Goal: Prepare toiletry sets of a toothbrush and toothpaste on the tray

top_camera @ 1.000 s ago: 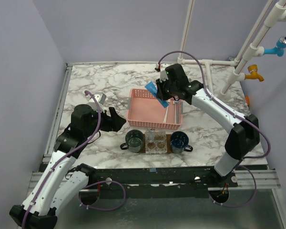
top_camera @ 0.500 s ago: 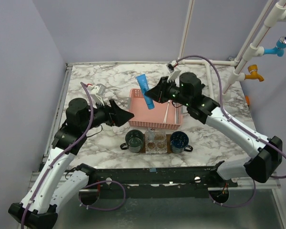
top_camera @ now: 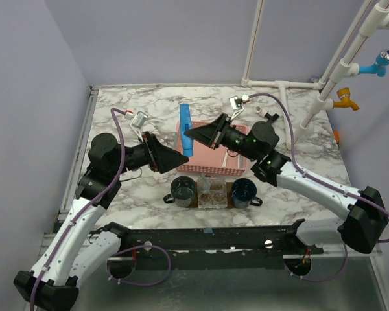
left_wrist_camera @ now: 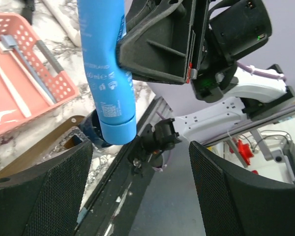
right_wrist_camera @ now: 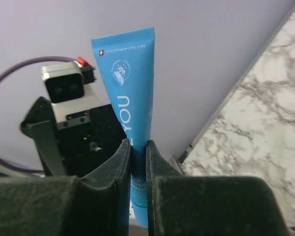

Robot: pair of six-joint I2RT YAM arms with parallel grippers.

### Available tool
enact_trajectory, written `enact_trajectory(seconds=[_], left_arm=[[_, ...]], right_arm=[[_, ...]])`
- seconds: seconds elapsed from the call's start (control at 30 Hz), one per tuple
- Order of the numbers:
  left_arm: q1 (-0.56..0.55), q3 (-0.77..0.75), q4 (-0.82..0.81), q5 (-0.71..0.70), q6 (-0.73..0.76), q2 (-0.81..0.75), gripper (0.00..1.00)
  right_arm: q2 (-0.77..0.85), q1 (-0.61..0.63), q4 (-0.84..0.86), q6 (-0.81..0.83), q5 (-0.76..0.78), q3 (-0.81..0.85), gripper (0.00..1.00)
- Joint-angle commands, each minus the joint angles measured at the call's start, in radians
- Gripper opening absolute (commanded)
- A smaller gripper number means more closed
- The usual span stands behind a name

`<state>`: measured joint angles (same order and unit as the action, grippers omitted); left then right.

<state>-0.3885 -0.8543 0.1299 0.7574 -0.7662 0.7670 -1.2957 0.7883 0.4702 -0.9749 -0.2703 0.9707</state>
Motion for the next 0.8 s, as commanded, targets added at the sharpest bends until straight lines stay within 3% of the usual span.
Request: enact_trajectory(seconds=[0.0, 0.27, 0.47, 0.6, 0.77], left_arm=[[-0.006, 0.024, -0.12, 0.105, -0.069, -0.008, 0.79], [-0.006, 0.072, -0.292, 0.166, -0.197, -0.025, 0.76], [-0.006, 0.112, -0.47, 0.206, -0.329, -0.026, 0.71], [-0.005, 0.109, -0.487, 0.212, -0.349, -0.033, 0.65], [-0.006, 0.107, -0.493, 0.211, -0.356, -0.048, 0.5]], right_arm=[[0.009, 0.009, 0.299, -0.161, -0.06, -0.031, 0.01], [-0.043, 0.042, 0.473, -0.239, -0.099, -0.048, 0.01], [-0.066, 0.077, 0.487, -0.227, -0.107, -0.03, 0.01], [-0.074, 0.094, 0.495, -0.225, -0.106, -0.029, 0.01], [-0.075, 0.107, 0.502, -0.223, -0.1, -0.035, 0.01]])
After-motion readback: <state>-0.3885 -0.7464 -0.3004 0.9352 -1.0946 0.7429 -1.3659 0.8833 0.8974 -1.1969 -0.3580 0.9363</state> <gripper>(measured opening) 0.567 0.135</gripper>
